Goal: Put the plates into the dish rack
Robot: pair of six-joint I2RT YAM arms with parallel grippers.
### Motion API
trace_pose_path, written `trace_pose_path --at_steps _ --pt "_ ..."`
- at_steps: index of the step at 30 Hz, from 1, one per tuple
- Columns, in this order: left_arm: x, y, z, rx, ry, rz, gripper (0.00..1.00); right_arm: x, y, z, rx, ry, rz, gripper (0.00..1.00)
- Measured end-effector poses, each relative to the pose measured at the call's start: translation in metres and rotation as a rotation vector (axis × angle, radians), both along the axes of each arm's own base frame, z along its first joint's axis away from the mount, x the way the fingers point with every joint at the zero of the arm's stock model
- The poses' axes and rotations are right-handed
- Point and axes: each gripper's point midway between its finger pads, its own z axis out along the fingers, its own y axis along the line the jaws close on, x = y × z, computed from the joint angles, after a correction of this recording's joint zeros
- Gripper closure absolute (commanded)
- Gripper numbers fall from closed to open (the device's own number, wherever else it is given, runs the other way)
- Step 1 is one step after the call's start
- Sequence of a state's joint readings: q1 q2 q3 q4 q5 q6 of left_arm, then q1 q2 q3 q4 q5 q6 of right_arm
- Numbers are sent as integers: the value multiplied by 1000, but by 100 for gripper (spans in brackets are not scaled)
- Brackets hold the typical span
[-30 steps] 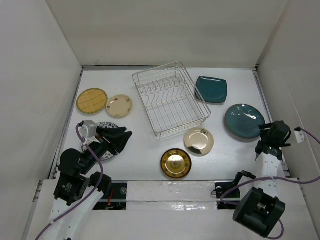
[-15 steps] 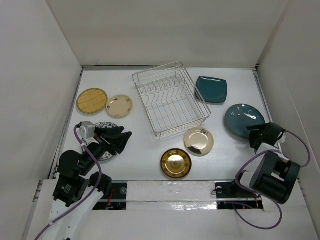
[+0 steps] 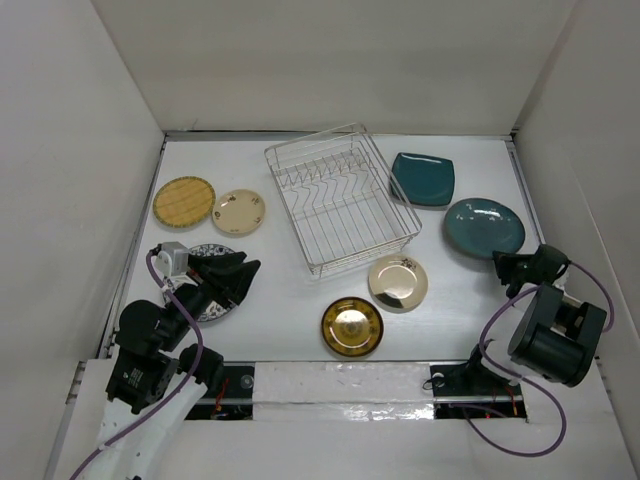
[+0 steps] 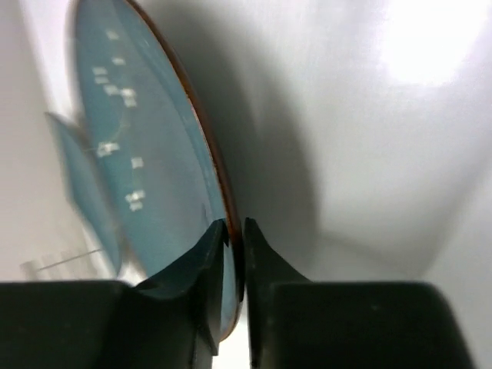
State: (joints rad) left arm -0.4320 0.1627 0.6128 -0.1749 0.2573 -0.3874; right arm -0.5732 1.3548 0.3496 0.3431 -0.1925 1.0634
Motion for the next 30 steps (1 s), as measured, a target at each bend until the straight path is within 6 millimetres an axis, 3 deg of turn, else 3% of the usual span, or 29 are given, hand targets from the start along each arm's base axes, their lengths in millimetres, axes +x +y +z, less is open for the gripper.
trace_pose_path --at_steps 1,4,11,16,20,22,25,27,30 --pt "0 0 0 0 1 4 58 3 -1 5 -3 -22 -3 100" --pt "1 1 0 -1 3 10 59 4 -2 15 -29 -50 -4 100" --pt "6 1 -5 6 26 20 59 -30 -5 53 -204 -17 -60 100" --pt "8 1 -6 8 33 26 59 -34 -5 123 -383 -69 -61 100" --pt "10 1 -8 12 44 29 59 -9 8 209 -519 -191 8 100" --pt "12 0 -10 16 52 30 59 14 30 255 -586 -258 100 100" --pt "14 0 -12 21 64 33 60 60 90 315 -696 -341 293 100" --pt "15 0 -14 24 70 35 63 88 136 341 -759 -391 424 100" --pt "18 2 -14 25 72 49 67 122 196 358 -839 -413 609 100"
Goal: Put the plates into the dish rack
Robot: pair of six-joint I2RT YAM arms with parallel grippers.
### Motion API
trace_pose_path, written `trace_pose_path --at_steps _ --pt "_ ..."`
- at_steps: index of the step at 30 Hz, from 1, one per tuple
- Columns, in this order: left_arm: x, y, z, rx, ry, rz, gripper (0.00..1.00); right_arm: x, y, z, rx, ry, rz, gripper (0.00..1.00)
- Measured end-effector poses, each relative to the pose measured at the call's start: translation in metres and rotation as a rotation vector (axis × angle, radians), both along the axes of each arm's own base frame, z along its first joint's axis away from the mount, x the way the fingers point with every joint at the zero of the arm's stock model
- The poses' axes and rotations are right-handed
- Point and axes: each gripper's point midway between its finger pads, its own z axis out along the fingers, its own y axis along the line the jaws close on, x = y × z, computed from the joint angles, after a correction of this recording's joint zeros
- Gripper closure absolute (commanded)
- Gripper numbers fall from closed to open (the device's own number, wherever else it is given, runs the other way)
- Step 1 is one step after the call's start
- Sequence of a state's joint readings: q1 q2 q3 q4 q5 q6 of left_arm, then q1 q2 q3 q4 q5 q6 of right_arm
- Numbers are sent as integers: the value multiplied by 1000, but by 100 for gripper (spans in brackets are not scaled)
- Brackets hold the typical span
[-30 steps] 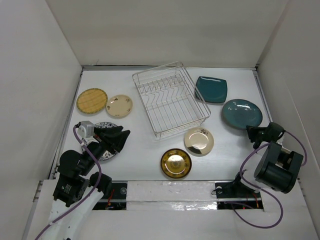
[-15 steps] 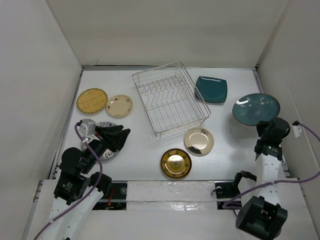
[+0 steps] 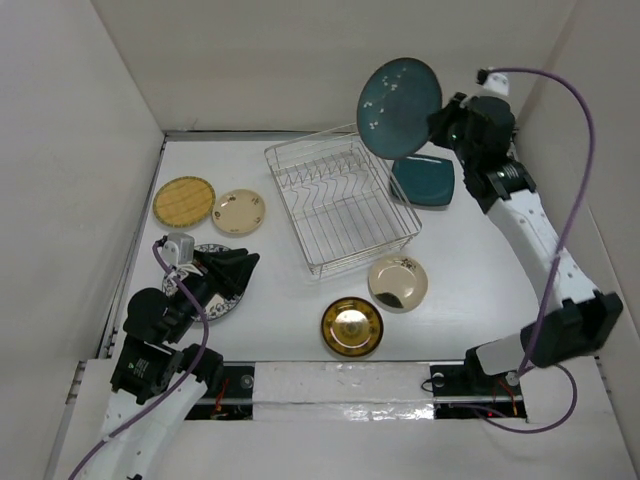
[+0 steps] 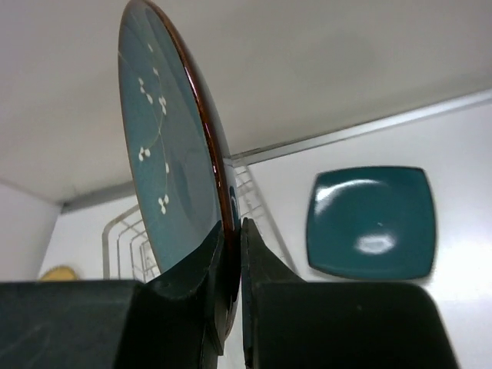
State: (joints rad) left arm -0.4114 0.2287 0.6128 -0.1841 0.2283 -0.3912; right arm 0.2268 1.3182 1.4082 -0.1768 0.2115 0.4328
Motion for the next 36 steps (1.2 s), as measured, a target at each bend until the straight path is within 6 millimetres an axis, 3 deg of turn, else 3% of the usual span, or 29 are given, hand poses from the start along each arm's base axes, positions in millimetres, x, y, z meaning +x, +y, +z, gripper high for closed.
trace_pose_path --at_steps 2,4,9,13,20,31,36 --pt "1 2 0 0 -1 11 67 27 28 2 -83 28 66 100" --pt "3 3 0 1 2 17 67 52 39 -2 -151 53 81 100" --pt "6 2 -4 9 20 20 67 105 50 -26 -339 132 44 100" --pt "9 1 -7 14 33 22 67 126 62 -50 -491 186 10 100" --pt "12 1 -10 19 46 29 67 132 92 -94 -647 261 43 100" --pt "14 2 -11 22 53 35 67 125 120 -135 -744 271 30 100" --pt "14 2 -11 22 53 35 67 122 120 -134 -762 271 24 100"
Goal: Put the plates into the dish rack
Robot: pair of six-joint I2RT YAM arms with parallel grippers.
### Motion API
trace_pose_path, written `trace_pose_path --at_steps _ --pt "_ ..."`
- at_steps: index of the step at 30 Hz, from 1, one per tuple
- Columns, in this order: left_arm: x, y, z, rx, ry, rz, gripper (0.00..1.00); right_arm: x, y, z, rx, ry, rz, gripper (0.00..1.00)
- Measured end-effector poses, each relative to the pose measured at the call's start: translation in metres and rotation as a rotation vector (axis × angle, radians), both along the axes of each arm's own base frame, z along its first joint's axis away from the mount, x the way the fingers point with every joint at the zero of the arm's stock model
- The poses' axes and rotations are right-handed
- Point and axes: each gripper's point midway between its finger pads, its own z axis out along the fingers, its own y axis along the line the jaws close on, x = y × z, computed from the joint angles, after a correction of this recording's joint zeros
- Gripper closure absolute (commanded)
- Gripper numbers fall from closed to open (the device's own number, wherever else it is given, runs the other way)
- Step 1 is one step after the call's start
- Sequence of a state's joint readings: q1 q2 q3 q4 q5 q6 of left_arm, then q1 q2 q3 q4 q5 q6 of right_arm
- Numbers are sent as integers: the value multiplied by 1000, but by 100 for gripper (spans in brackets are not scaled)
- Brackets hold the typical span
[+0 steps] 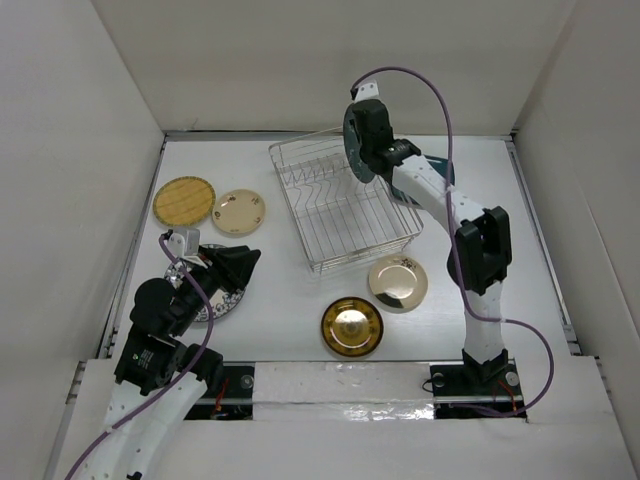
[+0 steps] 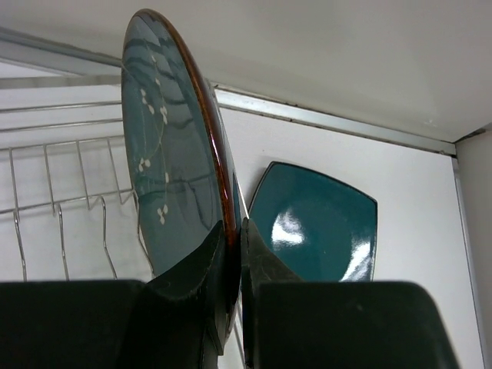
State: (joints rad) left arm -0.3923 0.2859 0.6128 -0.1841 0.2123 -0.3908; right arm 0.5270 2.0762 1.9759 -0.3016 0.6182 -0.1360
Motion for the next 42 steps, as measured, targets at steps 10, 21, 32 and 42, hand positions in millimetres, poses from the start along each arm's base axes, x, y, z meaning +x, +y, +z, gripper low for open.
trace_pose_path --at_steps 10,21,32,42 --pt "0 0 0 0 0 0 67 -10 -28 61 44 -120 -64 100" --pt "0 0 0 0 0 0 67 -9 -53 55 33 -120 -122 100" --pt "0 0 0 0 0 3 67 -16 -31 -5 -8 -25 -71 100" --pt "1 0 -1 1 3 3 67 -13 -21 -30 13 -24 -69 54"
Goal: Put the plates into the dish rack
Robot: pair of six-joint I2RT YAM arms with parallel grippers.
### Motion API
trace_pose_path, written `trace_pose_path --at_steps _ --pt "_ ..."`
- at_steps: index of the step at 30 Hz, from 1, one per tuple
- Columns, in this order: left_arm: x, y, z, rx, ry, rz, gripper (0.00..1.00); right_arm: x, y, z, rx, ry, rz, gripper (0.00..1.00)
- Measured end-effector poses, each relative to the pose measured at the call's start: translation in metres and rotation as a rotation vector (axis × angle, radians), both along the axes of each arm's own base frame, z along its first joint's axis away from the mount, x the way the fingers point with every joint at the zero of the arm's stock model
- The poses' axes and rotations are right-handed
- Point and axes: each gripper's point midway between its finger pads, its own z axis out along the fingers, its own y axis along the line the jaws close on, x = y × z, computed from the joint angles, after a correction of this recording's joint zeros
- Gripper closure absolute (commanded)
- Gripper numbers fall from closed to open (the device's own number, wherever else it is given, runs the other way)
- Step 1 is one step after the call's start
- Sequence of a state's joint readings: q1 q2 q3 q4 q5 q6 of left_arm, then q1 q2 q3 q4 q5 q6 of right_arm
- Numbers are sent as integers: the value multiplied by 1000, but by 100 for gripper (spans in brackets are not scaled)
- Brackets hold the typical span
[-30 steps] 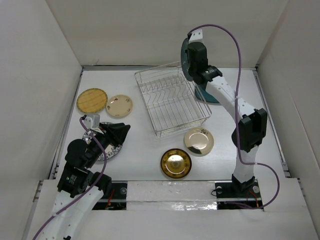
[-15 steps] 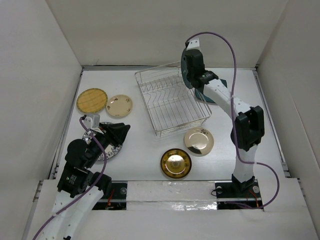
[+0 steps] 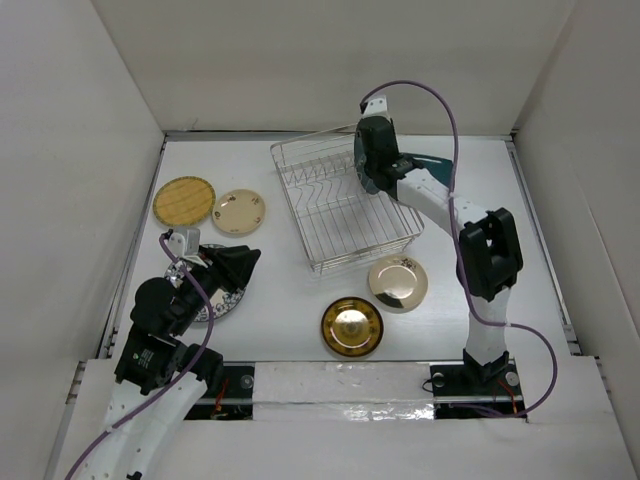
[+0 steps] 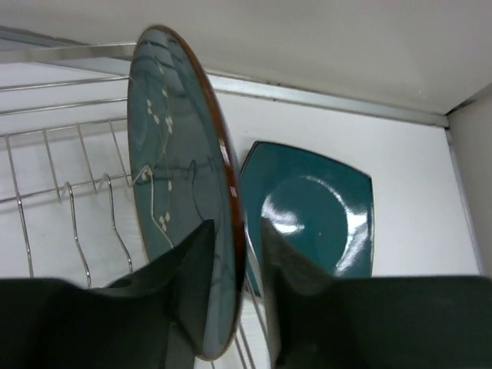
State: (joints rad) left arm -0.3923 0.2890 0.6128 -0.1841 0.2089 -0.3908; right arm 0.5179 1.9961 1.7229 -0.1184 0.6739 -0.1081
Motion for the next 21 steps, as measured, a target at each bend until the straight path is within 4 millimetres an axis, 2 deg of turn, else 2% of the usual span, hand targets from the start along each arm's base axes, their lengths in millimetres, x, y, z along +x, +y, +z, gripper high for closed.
trace_pose_path --at_steps 2,5,8,9,10,11,14,16,18,19,20,21 --pt "0 0 0 1 2 0 67 2 1 5 25 -23 -5 38" --pt "1 0 -1 1 4 0 67 3 -2 12 85 -39 -4 27" --pt "1 0 -1 1 4 0 67 -3 -18 27 200 -65 2 28" --pt "1 0 -1 1 4 0 68 -7 -27 34 252 -86 2 35" --pt "1 0 -1 2 4 0 68 -13 -41 42 303 -110 -5 76" --pt "1 0 -1 2 4 0 68 -20 -56 49 361 -140 -19 99" --pt "1 0 -1 2 4 0 68 -38 -116 63 561 -258 -97 100" --pt "1 0 -1 2 4 0 68 -41 -155 60 662 -318 -161 99" --pt "1 0 -1 2 4 0 69 -41 -189 37 749 -329 -234 83" --pt "1 0 -1 2 4 0 69 -41 -202 19 781 -314 -272 70" --pt "1 0 -1 2 4 0 69 -40 -211 -1 810 -288 -306 43" --pt "1 0 -1 2 4 0 69 -40 -216 -24 841 -254 -341 35"
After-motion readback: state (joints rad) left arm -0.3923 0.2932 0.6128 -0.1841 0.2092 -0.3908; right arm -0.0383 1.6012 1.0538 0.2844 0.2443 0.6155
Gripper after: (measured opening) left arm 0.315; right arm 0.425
